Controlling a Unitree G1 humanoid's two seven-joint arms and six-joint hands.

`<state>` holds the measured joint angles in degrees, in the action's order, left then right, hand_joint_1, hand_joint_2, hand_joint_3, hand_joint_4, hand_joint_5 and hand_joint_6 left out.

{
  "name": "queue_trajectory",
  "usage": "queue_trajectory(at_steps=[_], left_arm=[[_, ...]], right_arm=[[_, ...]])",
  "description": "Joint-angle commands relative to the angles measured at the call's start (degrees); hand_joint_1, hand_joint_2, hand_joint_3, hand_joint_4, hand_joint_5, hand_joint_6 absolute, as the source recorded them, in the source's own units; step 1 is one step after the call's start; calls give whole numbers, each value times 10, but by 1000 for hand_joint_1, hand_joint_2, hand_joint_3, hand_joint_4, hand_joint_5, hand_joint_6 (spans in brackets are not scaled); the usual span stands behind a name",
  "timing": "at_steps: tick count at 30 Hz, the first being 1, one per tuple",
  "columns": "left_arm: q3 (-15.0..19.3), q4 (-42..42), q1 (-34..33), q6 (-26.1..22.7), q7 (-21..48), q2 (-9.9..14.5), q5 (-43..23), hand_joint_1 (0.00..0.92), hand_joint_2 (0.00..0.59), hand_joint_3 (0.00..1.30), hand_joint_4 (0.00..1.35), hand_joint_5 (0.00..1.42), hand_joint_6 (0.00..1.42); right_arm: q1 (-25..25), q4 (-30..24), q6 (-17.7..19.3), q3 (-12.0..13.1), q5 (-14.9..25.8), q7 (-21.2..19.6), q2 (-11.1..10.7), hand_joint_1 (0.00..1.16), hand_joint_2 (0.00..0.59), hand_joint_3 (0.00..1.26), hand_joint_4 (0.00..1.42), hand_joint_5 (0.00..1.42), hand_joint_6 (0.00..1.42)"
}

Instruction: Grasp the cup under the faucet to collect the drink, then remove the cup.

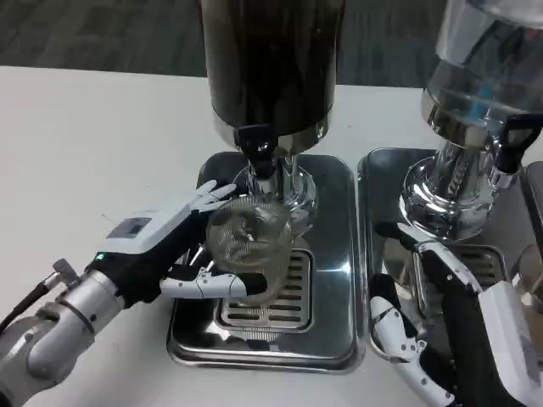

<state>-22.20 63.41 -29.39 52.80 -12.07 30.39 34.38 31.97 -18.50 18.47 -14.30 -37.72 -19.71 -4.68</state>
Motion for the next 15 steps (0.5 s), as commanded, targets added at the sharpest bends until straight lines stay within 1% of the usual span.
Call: queue_trajectory(at_steps=[1, 6, 15], left_arm=[[-6, -13, 4, -8, 6, 3, 7, 86, 30, 310, 0, 0, 181], [2, -38, 18, 1, -15, 12, 4, 84, 34, 251, 0, 0, 171], [38, -80, 54, 10, -25, 41, -13, 83, 34, 238, 0, 0, 172]], right_arm=[[6, -8, -5, 1, 5, 1, 2, 341, 422, 295, 220, 223, 161], [5, -6, -4, 1, 7, 2, 2, 341, 422, 295, 220, 231, 162], [-6, 4, -2, 0, 16, 3, 1, 341, 422, 295, 220, 234, 162]])
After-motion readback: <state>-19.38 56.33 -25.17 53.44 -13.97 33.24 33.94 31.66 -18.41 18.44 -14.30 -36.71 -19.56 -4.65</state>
